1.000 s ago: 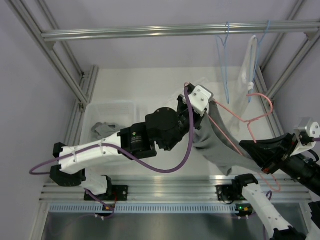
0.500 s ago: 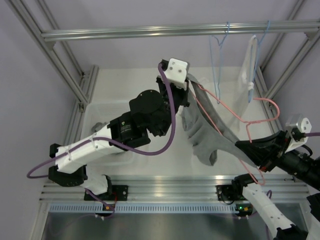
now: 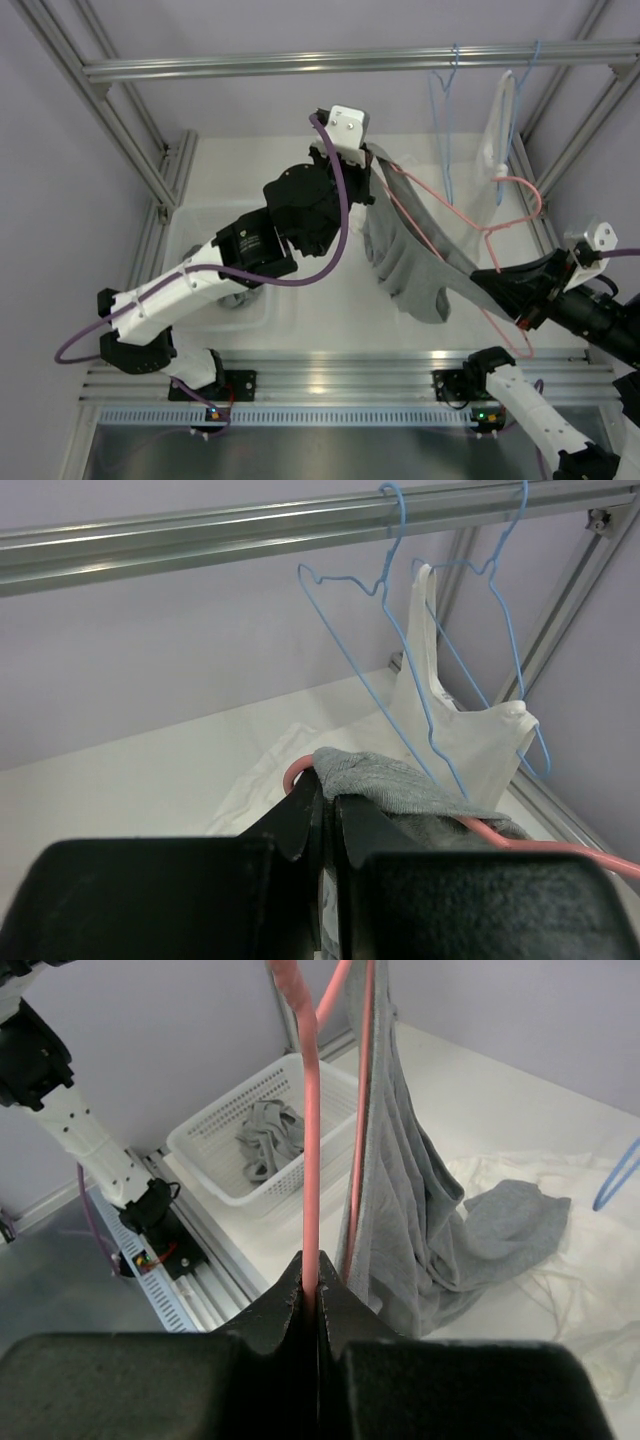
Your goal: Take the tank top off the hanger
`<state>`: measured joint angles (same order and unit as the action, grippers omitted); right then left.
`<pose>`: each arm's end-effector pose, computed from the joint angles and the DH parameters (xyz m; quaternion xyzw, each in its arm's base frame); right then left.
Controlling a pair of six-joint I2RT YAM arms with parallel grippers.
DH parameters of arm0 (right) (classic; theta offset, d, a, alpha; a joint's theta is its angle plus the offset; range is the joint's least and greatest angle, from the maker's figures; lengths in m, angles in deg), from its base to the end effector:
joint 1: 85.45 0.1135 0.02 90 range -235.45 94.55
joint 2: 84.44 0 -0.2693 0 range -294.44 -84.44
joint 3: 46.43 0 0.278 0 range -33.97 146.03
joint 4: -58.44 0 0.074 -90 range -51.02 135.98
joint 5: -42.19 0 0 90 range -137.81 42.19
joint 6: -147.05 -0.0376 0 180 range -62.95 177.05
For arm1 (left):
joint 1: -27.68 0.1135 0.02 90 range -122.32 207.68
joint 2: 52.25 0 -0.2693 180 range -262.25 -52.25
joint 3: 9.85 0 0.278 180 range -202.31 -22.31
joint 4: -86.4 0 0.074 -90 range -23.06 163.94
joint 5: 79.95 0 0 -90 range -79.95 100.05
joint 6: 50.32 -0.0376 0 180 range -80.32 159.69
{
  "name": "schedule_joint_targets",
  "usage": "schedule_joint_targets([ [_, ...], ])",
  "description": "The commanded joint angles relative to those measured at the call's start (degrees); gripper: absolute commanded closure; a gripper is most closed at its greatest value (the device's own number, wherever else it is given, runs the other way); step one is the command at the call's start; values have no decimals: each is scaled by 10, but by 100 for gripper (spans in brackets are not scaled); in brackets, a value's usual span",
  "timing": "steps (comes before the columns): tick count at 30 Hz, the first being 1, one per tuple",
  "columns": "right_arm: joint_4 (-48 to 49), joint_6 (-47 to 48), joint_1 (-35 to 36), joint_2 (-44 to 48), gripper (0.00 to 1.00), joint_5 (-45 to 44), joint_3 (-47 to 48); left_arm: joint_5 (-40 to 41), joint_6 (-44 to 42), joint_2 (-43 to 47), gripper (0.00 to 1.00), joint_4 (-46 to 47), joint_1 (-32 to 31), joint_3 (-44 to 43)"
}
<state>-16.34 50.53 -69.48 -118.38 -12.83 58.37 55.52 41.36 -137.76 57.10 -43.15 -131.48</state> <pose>-0.0133 0.0186 0.5193 -0.2618 0.6778 0.3424 0.5956 0.1314 -0.2964 0.5578 0.1094 0.6681 -0.2011 0.7080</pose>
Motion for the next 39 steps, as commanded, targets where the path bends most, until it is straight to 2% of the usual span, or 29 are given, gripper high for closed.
schedule_joint_targets([
  [1,-23,23,25,7,100,-34,26,63,10,40,100,7,51,-15],
  [4,-27,31,37,-10,100,-57,24,-41,0,54,100,2,68,4],
  [5,-26,31,37,-17,100,-61,27,-111,-4,60,100,2,75,25],
  [9,-6,26,36,-44,100,-22,26,-245,-11,83,100,3,79,88],
  [11,-2,26,35,-51,100,-28,27,-256,-11,89,100,8,79,109],
  [12,-1,27,35,-54,100,-29,27,-236,-12,88,100,9,79,125],
  [15,-11,32,36,-55,100,-67,25,-155,-5,80,100,12,81,130],
  [19,-29,47,66,-43,100,-113,0,25,45,84,100,9,99,134],
  [22,-36,52,97,-32,100,-156,-19,39,90,118,100,7,132,158],
  [27,-31,60,107,-32,100,-110,-18,-44,114,140,100,2,177,177],
  [31,-35,79,123,-19,100,-119,-2,-68,145,122,100,-27,211,162],
  [32,-36,81,125,-16,100,-127,6,-76,162,112,100,-58,242,155],
  [35,-20,74,126,-3,100,-128,2,-171,213,100,100,-84,299,143],
  [39,54,34,126,4,100,-47,-67,-325,185,91,100,-55,301,156],
])
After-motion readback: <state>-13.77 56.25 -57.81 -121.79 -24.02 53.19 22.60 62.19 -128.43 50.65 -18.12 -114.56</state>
